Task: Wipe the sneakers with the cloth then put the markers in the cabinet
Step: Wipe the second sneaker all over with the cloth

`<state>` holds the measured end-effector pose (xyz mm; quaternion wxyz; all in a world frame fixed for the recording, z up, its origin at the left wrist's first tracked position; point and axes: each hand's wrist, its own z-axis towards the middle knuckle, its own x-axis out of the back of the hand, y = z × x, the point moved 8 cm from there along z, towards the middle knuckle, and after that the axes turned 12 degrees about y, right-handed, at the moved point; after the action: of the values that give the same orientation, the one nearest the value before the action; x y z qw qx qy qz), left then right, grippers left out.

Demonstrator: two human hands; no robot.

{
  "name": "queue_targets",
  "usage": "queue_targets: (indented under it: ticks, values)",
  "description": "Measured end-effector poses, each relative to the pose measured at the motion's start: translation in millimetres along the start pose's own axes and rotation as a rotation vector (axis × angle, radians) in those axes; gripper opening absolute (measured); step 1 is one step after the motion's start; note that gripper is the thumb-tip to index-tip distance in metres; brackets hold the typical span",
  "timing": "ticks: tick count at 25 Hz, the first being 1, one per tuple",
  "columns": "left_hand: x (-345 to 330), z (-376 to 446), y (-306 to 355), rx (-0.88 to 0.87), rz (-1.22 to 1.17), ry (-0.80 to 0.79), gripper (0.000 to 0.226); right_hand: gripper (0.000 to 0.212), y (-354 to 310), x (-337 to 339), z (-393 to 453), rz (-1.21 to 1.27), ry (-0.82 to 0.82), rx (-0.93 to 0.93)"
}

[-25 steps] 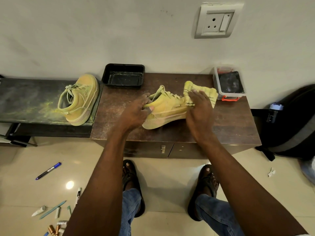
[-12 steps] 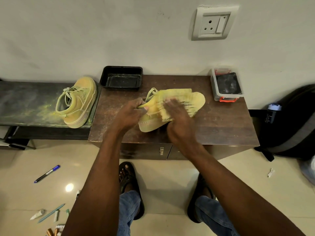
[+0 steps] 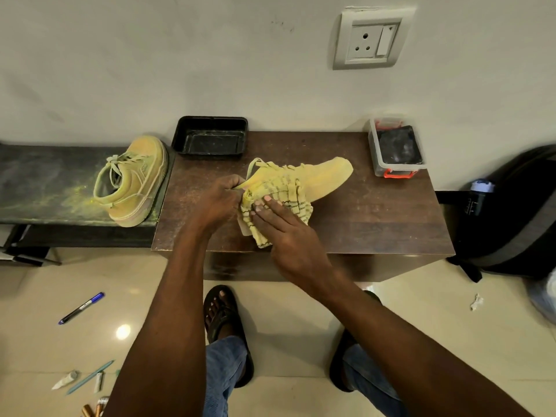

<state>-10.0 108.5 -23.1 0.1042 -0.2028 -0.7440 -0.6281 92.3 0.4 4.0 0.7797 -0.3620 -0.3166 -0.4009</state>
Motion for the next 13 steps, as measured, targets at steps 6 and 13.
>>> queue_targets:
  ticks: [6,13]
  values:
    - [-0.9,-0.8,-2.6,0.003,0.054,0.004,0.017,0.065,84.5,39.9,-0.4,-0.078,0.227,-0.445]
    - [2.7,-1.0,-2.2,-0.032,0.049,0.007,0.017,0.063,65.1,24.3,4.4,-0.039,0.101,-0.238]
